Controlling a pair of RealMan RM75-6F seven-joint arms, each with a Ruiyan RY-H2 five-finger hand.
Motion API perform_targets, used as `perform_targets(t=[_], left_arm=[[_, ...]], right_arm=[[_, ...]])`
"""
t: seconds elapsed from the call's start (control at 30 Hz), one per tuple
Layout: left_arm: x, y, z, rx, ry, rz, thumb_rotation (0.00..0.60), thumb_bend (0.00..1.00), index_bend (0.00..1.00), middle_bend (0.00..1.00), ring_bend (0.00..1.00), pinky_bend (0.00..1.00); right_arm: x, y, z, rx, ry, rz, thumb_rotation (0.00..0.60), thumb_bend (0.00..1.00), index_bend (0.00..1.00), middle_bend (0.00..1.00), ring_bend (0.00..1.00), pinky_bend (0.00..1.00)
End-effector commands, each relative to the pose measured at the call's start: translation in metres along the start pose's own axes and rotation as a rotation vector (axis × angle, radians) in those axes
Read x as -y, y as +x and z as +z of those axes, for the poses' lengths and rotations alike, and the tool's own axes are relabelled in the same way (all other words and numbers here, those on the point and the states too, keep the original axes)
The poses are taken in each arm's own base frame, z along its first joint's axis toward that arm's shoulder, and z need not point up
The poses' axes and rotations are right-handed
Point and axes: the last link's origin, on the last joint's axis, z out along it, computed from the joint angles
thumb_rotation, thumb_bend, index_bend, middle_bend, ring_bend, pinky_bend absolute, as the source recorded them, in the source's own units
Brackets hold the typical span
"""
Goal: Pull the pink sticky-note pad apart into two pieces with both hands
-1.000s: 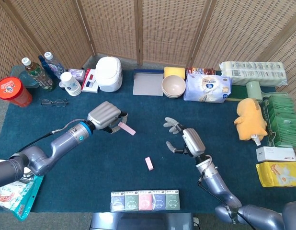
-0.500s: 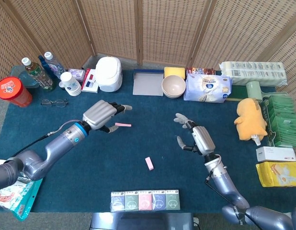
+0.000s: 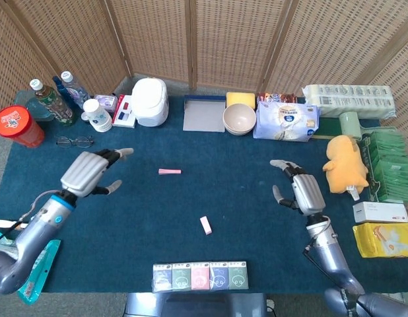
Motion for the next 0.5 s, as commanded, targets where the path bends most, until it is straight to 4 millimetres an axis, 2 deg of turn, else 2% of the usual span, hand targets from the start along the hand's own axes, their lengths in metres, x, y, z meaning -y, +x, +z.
perform_targets(t=[0.03, 0.23, 0.4, 0.5], left_arm=[[0.018, -0.008, -0.059, -0.038, 0.126, 0.012, 0.6, 0.3, 0.16, 0.32, 0.31, 0.48], [0.035, -0.028, -0.126, -0.1, 0.294, 0.001, 0.6, 0.3, 0.16, 0.32, 0.31, 0.48], [0.042, -0.037, -0.166, -0.107, 0.383, -0.029, 0.6, 0.3, 0.16, 0.32, 0.31, 0.48], [0.044, -0.038, -0.181, -0.109, 0.403, -0.021, 0.6, 0.3, 0.16, 0.32, 0.31, 0.48]], right_arm=[[-0.017, 0.013, -0.022, -0.018, -0.054, -0.179, 0.6, 0.49, 0.24, 0.26, 0.2, 0.28], [-0.026, 0.025, -0.055, -0.047, -0.13, -0.261, 0.6, 0.49, 0.27, 0.26, 0.19, 0.28], [-0.021, 0.032, -0.074, -0.067, -0.13, -0.285, 0.6, 0.49, 0.29, 0.26, 0.19, 0.28], [-0.018, 0.035, -0.083, -0.069, -0.133, -0.287, 0.6, 0.49, 0.29, 0.26, 0.19, 0.28]])
